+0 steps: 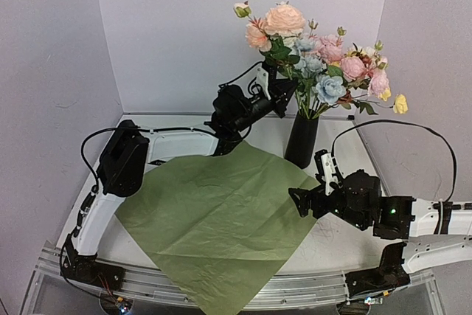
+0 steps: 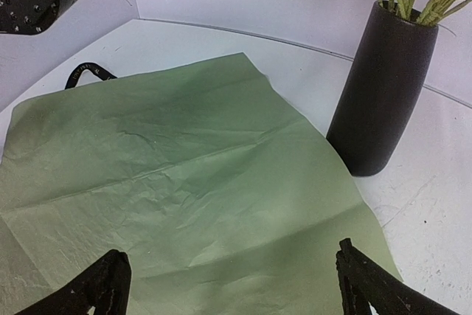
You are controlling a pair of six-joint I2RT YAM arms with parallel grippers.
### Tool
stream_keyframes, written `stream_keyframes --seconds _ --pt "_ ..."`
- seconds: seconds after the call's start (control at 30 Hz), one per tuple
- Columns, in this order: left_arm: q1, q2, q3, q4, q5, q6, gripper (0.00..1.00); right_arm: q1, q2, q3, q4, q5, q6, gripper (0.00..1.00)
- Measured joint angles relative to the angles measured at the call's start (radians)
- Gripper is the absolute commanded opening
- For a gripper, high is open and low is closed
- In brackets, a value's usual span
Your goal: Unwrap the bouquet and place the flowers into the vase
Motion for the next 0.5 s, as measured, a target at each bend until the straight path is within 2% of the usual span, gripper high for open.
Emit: stream_keyframes --seconds 0.5 --pt "-0.023 0.142 0.169 -0.092 -0.008 0.077 0.0 0.0 0.0 0.0 0.0 0.0 0.0 0.98"
